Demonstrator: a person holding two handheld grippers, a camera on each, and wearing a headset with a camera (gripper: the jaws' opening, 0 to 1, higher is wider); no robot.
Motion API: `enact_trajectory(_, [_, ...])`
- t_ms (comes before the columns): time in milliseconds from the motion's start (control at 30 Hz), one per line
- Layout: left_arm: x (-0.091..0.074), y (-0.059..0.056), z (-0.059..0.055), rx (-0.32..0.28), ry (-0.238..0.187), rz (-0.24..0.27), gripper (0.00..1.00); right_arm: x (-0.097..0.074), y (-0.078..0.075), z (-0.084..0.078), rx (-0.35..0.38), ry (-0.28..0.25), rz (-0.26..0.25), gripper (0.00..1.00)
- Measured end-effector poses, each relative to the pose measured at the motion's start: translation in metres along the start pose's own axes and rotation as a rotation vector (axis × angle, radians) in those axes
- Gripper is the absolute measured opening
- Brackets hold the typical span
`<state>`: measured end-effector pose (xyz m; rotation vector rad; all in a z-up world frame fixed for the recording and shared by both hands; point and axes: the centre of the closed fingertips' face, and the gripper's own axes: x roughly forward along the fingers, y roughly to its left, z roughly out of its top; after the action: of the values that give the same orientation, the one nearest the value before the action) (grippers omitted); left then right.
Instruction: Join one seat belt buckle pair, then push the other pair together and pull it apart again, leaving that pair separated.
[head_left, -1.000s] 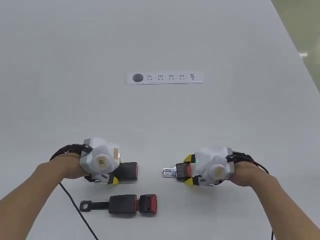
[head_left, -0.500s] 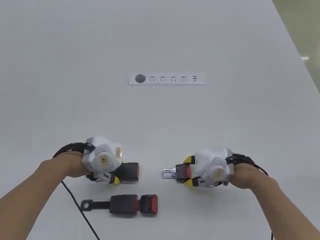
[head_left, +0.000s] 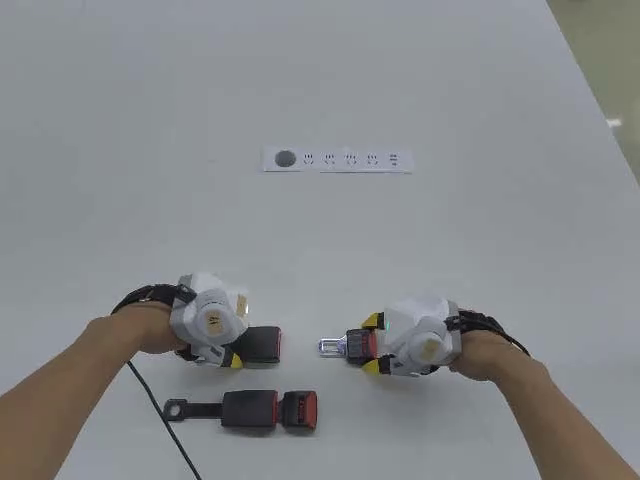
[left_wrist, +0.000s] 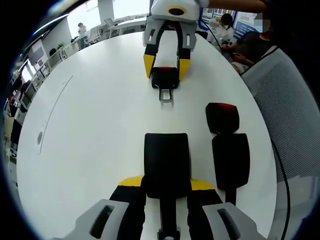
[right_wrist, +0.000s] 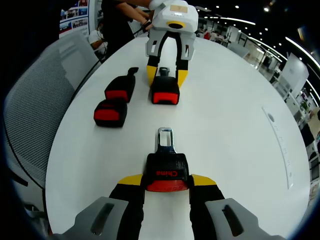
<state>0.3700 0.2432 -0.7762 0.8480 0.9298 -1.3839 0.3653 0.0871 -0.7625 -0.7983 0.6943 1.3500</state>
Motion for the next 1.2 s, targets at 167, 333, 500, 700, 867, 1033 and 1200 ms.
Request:
enact_trajectory(167, [-0.002,-0.001,0.002,-0.003,0.001,0.0,0.32,0.009,-0.004,0.004,0.0,-0.008,-0.003,0.31])
enact_trajectory(333, [-0.001,-0.001,0.002,-0.006,0.0,0.0,0.32,0.017,-0.006,0.004,-0.001,-0.018,-0.005,0.31])
enact_trajectory(500, [0.0,0.0,0.0,-0.014,-0.004,0.002,0.32,0.026,-0.007,0.006,-0.008,-0.021,-0.004,0.31])
enact_trajectory(700, [-0.001,0.0,0.001,-0.012,-0.001,0.0,0.32,0.023,-0.003,0.017,-0.021,-0.027,-0.009,0.31])
enact_trajectory(867, [0.0,0.0,0.0,-0.016,-0.002,-0.002,0.32,0.025,-0.002,0.026,-0.028,-0.031,-0.01,0.31])
enact_trajectory(1033, [-0.001,-0.001,0.001,-0.021,-0.003,0.001,0.32,0.024,0.001,0.036,-0.032,-0.039,-0.006,0.31])
enact_trajectory(1200, [-0.002,-0.002,0.003,-0.025,-0.006,0.001,0.32,0.027,0.001,0.044,-0.034,-0.048,-0.007,0.31])
